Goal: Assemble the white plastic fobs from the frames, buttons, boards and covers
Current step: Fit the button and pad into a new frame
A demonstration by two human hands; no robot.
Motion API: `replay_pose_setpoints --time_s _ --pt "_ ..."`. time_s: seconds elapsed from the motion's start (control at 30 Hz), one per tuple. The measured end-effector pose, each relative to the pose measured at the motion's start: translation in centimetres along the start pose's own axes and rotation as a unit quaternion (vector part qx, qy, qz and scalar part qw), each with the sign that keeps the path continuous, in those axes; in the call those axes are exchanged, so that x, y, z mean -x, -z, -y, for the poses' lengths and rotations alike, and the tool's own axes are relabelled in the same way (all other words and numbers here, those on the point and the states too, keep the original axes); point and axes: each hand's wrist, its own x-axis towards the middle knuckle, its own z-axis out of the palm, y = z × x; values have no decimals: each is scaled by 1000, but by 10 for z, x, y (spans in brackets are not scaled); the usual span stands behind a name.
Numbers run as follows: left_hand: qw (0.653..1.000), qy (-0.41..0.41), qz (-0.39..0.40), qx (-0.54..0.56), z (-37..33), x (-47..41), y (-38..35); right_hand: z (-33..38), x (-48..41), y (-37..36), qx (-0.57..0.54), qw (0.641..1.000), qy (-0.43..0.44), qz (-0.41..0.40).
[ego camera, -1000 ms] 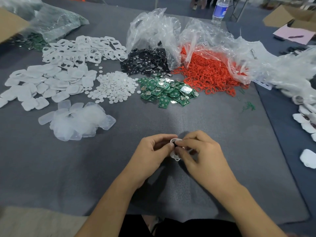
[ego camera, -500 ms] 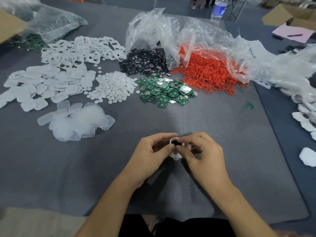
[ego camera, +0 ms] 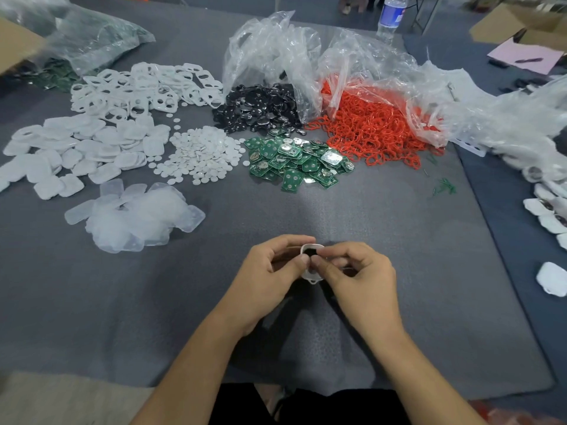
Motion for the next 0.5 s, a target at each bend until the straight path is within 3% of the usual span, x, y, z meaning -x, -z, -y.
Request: replay_pose_setpoints --time_s 0.2,0.33,0.5 --pt "1000 5 -17 -26 -1 1 -4 0 2 0 21 1000 8 -8" --pt "999 5 -33 -37 -2 2 -6 4 -2 -1 -69 993 -92 38" --pt "998 -3 -57 -28 -3 3 -8 11 -2 0 -181 972 -142 39"
